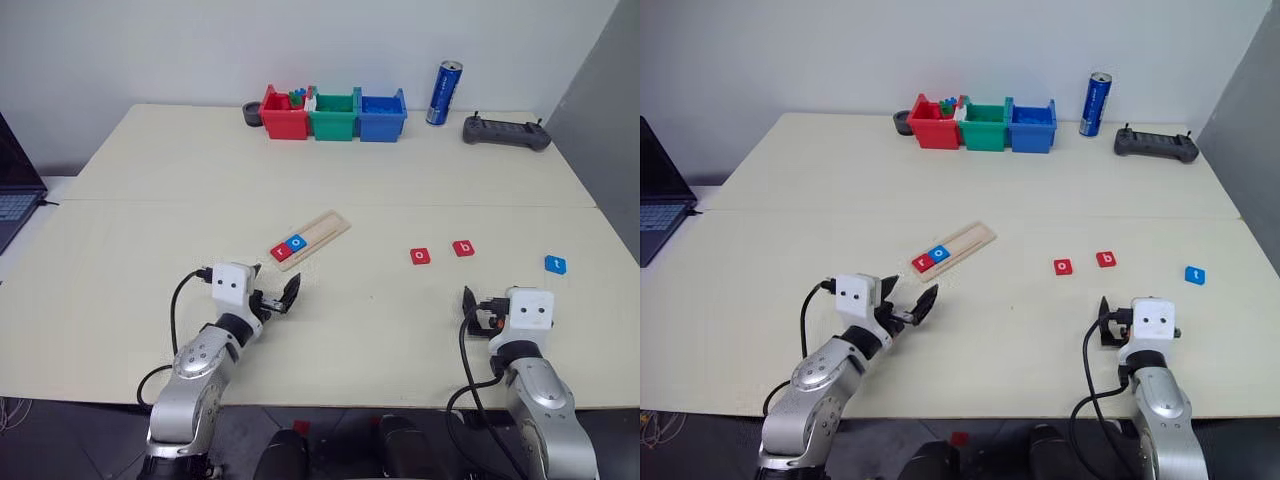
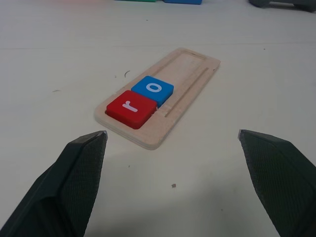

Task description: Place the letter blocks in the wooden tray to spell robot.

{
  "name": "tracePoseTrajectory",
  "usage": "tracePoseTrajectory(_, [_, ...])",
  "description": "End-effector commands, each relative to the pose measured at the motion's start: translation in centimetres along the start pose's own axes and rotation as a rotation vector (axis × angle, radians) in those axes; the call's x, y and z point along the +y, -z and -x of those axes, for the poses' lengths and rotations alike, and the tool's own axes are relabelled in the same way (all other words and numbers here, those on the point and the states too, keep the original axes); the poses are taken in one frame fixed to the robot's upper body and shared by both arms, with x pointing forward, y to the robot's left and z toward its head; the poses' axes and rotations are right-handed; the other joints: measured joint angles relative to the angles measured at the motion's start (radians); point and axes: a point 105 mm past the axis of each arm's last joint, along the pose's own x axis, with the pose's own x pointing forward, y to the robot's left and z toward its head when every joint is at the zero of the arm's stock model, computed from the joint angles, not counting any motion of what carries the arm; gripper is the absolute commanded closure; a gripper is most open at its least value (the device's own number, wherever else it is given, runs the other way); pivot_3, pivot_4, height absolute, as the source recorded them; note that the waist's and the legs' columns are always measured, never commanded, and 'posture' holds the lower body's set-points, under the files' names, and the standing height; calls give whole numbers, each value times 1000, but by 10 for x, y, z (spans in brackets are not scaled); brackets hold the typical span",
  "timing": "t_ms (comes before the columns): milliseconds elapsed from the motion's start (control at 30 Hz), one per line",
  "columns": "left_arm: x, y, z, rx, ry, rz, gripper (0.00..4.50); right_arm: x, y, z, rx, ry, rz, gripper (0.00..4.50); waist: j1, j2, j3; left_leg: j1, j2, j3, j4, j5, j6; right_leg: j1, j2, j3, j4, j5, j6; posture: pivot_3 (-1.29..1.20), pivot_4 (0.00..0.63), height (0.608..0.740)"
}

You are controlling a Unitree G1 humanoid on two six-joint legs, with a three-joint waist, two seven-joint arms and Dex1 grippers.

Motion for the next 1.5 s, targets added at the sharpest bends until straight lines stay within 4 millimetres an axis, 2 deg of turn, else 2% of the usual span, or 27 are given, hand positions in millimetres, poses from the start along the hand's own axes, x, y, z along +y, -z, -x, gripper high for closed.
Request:
tracePoseTrajectory(33, [0,-10,2,-36,-9,-13,0,-1,-16,0,-57,9,8,27,1,0,0,0,0,0,0,0,0,0,0,0,0,0,0,0,150,740])
tracePoseTrajectory(367, [-1,-13,-5,-50,-12,-36,0,-3,-19,-4,-63,10,18,27,2,0,0,0,0,0,0,0,0,0,0,0,0,0,-1,0,150,740])
tracePoseTrajectory(533, [9,-21,-9,-63,-6,-82,0,-3,-32,-8,-104,-29,36,27,2,0,0,0,0,0,0,0,0,0,0,0,0,0,-1,0,150,740])
tracePoseTrajectory(667, [22,-29,-15,-78,33,-111,0,17,-48,-15,-143,-237,55,27,0,0,0,0,0,0,0,0,0,0,0,0,0,0,-1,0,150,740])
tracePoseTrajectory(833, [24,-33,-30,-63,170,-140,0,64,-72,-7,-176,-695,15,27,-1,0,0,0,0,0,0,0,0,0,1,-1,0,0,-1,0,150,740])
tracePoseTrajectory(1033, [29,-32,-42,-46,271,-150,0,79,-95,-3,-185,-977,49,27,0,0,0,-1,-1,-1,0,0,0,0,0,-2,-2,1,-1,0,150,740])
tracePoseTrajectory(1133, [32,-32,-45,-42,317,-179,0,82,-103,-1,-183,-1052,41,27,1,0,0,-1,0,-2,-1,0,0,0,0,-3,-2,1,-1,0,150,740])
tracePoseTrajectory(1300, [40,-22,-55,14,355,-210,0,90,-101,-4,-177,-1065,38,27,2,0,0,-2,-1,-4,-1,0,0,0,0,-4,-2,1,-1,0,150,740])
tracePoseTrajectory(1500, [33,-19,-66,39,434,-210,0,99,-101,1,-189,-1063,4,27,2,0,1,-2,-1,-4,0,0,0,0,0,-5,-2,1,-1,0,150,740])
